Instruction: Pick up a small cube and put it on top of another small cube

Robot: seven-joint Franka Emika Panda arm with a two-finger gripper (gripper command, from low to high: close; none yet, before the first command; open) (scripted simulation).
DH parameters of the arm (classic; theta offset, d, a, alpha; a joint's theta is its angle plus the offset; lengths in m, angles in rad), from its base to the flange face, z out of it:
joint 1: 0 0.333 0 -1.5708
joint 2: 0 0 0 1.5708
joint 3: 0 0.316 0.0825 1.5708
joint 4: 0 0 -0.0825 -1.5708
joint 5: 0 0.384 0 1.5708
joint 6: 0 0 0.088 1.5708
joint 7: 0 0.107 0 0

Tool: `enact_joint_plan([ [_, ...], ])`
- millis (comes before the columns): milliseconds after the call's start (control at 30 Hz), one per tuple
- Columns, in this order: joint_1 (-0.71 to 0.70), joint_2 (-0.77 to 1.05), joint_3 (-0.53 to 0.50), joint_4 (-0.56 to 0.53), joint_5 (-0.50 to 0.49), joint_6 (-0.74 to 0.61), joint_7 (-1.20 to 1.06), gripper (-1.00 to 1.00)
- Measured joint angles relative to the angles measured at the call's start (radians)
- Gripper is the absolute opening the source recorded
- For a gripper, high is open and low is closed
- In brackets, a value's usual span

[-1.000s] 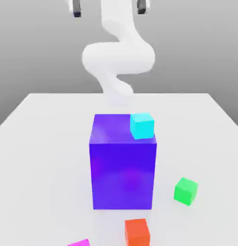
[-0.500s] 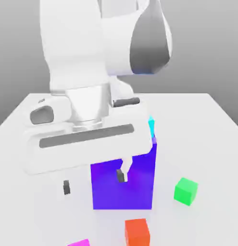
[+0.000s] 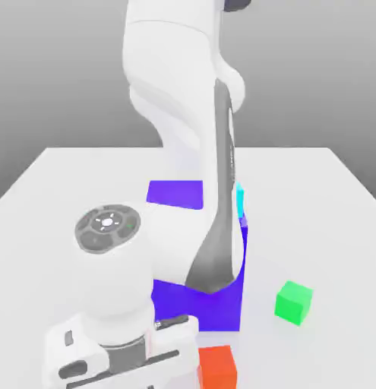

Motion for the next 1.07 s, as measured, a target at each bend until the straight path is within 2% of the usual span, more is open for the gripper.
enact_joint_plan([
  [100, -0.002, 0.008, 0.003, 0.002, 0.001, 0.006, -0.001, -1.00],
  [233, 0.029, -0.115, -0.032, -0.032, -0.046, -0.084, 0.025, -1.00],
  [500, 0.171, -0.367, 0.113, -0.277, -0.187, -0.090, -0.233, -1.00],
  [600, 0.234, -0.454, 0.180, -0.371, -0.210, -0.082, -0.358, -1.00],
  [733, 0.397, -0.582, 0.242, -0.510, -0.210, -0.063, -0.567, -1.00],
  [800, 0.420, -0.575, 0.248, -0.548, -0.212, -0.014, -0.627, -1.00],
  [933, 0.425, -0.454, 0.238, -0.554, -0.238, 0.114, -0.629, -1.00],
  [967, 0.426, -0.425, 0.235, -0.553, -0.247, 0.141, -0.623, 1.00],
  [1067, 0.426, -0.425, 0.235, -0.553, -0.247, 0.141, -0.623, 1.00],
])
